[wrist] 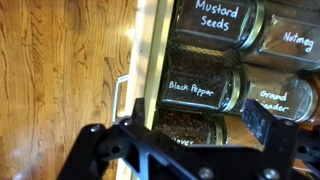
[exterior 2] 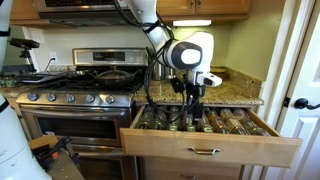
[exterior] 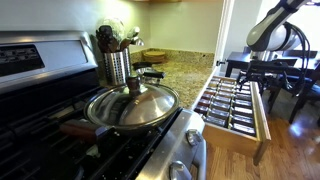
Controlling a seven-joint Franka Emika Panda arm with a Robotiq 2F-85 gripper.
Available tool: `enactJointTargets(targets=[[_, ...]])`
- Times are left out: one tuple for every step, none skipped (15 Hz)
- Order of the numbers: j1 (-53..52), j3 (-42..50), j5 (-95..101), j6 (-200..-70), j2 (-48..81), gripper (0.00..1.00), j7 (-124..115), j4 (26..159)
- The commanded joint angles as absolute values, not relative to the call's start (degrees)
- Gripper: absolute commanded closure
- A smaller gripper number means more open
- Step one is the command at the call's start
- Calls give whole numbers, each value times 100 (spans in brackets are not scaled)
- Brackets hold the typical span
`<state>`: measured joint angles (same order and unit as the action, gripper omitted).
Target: Close the top drawer
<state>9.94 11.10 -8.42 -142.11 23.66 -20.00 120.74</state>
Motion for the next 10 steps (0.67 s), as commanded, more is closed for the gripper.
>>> enactJointTargets(targets=[[956,1148,-858,-14190,2369,0,-1986,12062],[953,1148,-857,-14189,2369,0,-1987,12062],[952,1148,-855,-14188,2369,0,-1986,12062],[952,1148,-855,-14188,2369,0,-1987,12062],[951,1148,-854,-14188,2369,0,-1987,12062],[951,1148,-854,-14188,2369,0,-1987,12062],[951,1148,-854,-14188,2369,0,-1987,12062],[904,1182,-794,-14103,2359,0,-2082,12106],[857,1214,-748,-14121,2349,0,-2179,12162],[825,1188,-780,-14149,2306,0,-2211,12281]])
